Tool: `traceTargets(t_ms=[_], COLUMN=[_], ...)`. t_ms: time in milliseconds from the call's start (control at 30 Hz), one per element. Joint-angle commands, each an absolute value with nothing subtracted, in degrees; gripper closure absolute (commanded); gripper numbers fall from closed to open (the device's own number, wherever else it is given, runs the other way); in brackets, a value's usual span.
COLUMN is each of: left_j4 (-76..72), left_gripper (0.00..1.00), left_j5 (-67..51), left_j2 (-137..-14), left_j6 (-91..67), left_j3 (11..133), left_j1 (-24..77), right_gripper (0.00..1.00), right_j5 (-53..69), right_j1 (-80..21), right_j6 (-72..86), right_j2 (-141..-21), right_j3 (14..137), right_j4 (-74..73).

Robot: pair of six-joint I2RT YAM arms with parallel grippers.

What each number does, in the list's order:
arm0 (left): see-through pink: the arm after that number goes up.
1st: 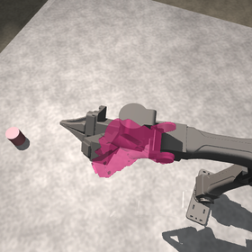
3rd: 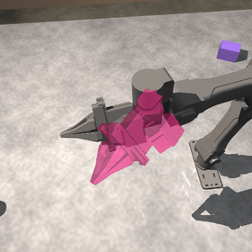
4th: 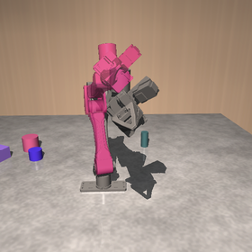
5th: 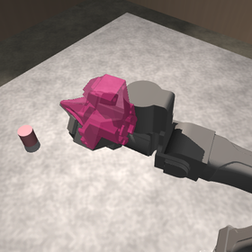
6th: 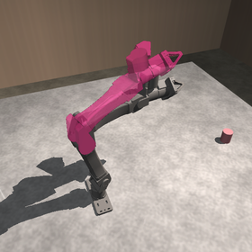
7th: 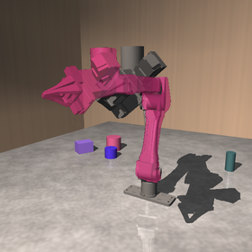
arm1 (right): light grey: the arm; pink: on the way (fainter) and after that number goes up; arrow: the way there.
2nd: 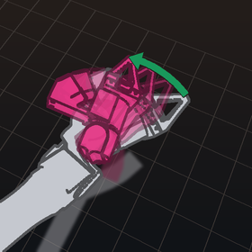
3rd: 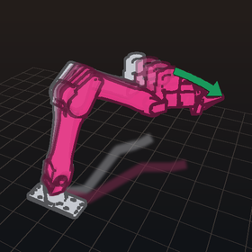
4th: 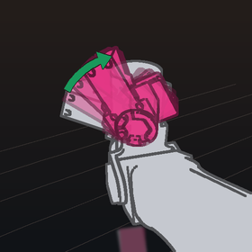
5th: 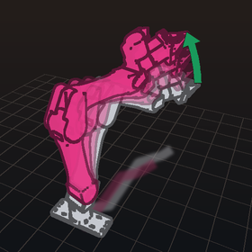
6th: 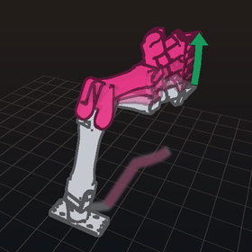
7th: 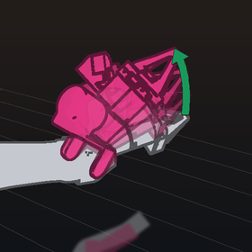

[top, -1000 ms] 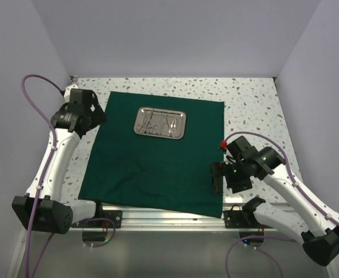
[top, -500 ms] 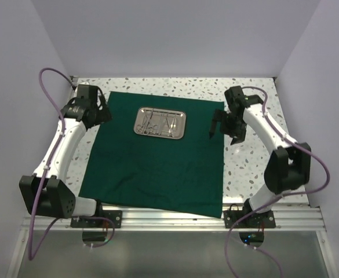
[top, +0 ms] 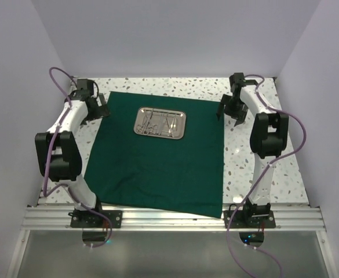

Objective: Open and lay out the surgical kit
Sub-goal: Adjust the surgical kit at the center of the board.

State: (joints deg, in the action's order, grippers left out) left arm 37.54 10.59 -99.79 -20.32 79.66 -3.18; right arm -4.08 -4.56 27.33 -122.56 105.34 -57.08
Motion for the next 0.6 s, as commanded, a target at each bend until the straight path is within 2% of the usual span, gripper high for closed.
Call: traceTargets(t_ms=[0, 200, 233, 300, 333, 400, 433, 467, 500, 533, 567], left_j4=[33.76, 33.22, 33.31, 32.96, 32.78, 32.52, 32.61, 32.61, 32.61, 32.78, 32.96], left_gripper=[0.00, 0.01, 0.01, 0.01, 0.01, 0.03, 0.03, 0.05, 0.15, 0.23, 0.31], left_j5=[8.09, 5.63, 5.71, 5.98, 5.72, 5.02, 5.01, 4.92, 4.66, 3.70, 3.34], left_j2=[-103.88, -112.40, -114.07, -115.22, -116.09, -117.67, -118.29, -118.91, -120.13, -120.93, -121.63], left_j6=[-18.72, -18.02, -17.84, -17.84, -17.84, -17.84, -17.84, -17.84, -17.84, -17.84, -18.02], left_j3=[83.75, 87.35, 87.80, 88.15, 88.24, 88.50, 88.51, 88.59, 88.94, 89.21, 89.47], left_j1=[-4.39, -5.27, -5.27, -5.45, -5.71, -5.97, -6.06, -6.15, -6.24, -6.41, -6.68], right_gripper=[0.19, 0.29, 0.36, 0.43, 0.52, 0.60, 0.69, 0.73, 0.78, 0.90, 0.96], right_j5=[-4.04, -3.52, -2.82, -1.85, -0.98, -0.53, -0.44, -0.27, -0.18, -0.26, -0.18], right_j1=[-4.75, -4.83, -4.83, -4.83, -4.83, -4.92, -4.92, -4.92, -4.92, -5.01, -4.84], right_j6=[26.63, 26.54, 26.46, 26.37, 26.28, 26.19, 26.10, 26.10, 26.10, 26.02, 25.93], right_j2=[-126.20, -132.62, -133.32, -135.35, -135.96, -138.06, -138.77, -139.48, -140.79, -141.32, -141.94], right_j3=[110.03, 114.34, 115.39, 116.27, 117.24, 118.30, 119.26, 119.79, 120.23, 120.67, 121.80], right_j4=[-58.09, -58.97, -58.97, -58.63, -58.28, -58.27, -58.27, -58.36, -58.45, -58.53, -58.97])
